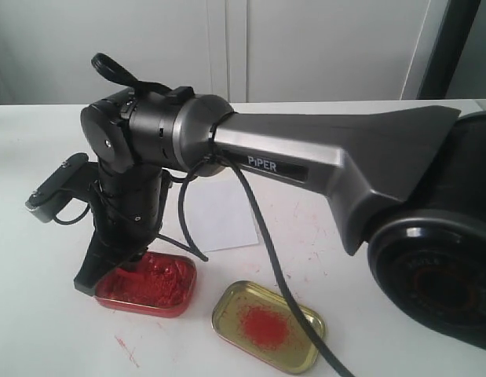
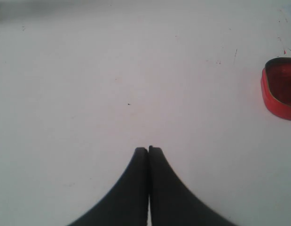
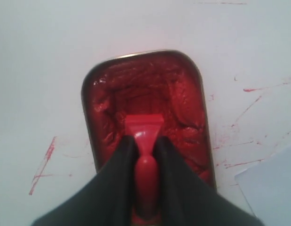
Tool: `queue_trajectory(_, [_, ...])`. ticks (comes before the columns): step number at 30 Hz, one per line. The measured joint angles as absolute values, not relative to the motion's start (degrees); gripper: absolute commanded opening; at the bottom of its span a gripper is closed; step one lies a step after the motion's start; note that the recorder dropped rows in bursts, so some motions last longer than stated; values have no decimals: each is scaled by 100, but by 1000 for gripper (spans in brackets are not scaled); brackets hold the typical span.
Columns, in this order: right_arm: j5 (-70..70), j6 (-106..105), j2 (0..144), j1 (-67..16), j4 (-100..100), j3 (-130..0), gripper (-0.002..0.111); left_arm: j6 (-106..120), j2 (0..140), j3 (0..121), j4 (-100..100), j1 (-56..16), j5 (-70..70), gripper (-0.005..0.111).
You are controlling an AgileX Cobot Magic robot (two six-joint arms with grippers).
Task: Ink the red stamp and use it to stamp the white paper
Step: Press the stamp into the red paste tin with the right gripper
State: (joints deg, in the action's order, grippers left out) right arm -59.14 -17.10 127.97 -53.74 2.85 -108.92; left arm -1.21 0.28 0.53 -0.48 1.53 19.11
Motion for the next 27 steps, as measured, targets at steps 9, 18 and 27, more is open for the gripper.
queue_trajectory(9, [-5952, -1559, 12975, -5374, 295, -10894, 0, -121, 28, 53, -48, 153, 1911, 0])
queue_trajectory(18, [-5830, -1476, 12975, -5374, 295, -10894, 0, -121, 28, 53, -48, 153, 1911, 0])
queue_trajectory(27, [-5645, -1456, 12975, -5374, 295, -10894, 0, -121, 28, 53, -48, 153, 1911, 0])
